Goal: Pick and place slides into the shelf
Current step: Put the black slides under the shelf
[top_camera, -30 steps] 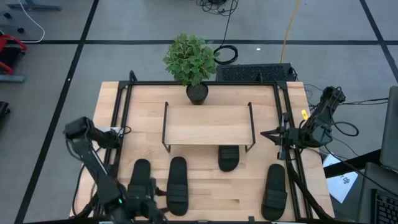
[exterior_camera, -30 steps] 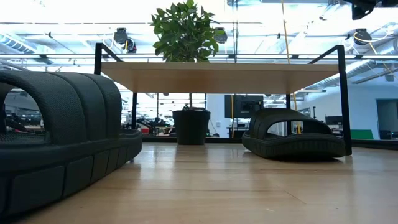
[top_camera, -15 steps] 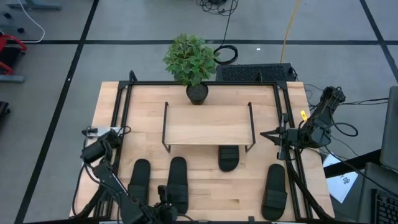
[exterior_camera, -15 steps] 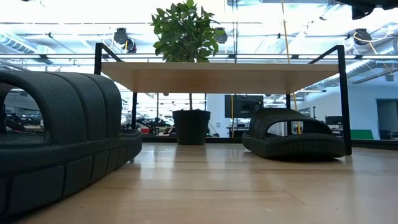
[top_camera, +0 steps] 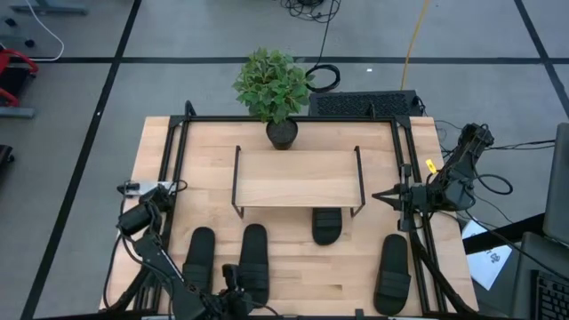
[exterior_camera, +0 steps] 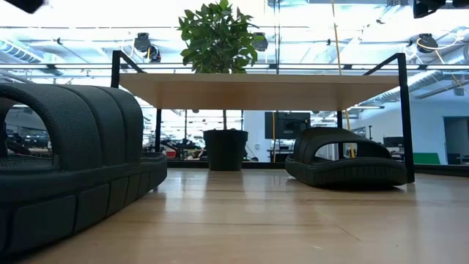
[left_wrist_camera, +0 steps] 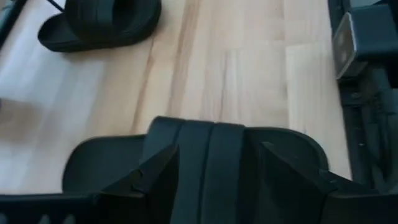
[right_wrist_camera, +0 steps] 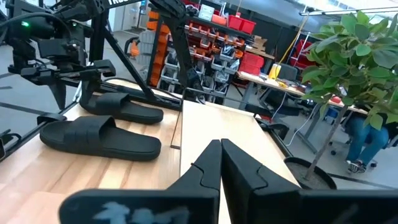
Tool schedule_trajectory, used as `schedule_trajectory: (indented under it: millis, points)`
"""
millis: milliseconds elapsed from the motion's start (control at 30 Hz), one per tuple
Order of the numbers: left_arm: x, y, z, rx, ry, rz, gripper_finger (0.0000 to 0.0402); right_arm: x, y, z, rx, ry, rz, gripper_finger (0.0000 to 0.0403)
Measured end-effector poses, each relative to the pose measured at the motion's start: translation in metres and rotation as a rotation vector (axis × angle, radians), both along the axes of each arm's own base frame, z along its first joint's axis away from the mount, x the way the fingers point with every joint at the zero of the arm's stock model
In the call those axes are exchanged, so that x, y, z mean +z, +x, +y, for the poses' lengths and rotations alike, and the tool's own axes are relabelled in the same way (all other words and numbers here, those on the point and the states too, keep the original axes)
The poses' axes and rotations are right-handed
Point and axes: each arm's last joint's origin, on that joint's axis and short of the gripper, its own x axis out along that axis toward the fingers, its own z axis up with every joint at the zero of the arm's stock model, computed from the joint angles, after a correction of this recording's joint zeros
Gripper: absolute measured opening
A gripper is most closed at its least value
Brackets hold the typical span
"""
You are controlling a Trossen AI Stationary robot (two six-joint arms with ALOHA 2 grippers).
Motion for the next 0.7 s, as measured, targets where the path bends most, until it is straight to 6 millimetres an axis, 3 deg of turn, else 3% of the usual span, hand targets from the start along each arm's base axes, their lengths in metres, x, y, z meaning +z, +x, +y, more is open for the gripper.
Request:
schedule_trajectory:
  millis: [300, 700]
  points:
    - [-0.004, -0.002, 0.014, 0.048, 0.013, 0.145, 0.0223, 0.000, 0.000, 0.000, 0.002, -0.026, 0.002, 0.0000]
    - [-0.004, -0.005, 0.011, 0.154, -0.078, 0.110, 0.0223, 0.000, 0.000, 0.000, 0.000, 0.031, -0.002, 0.0000]
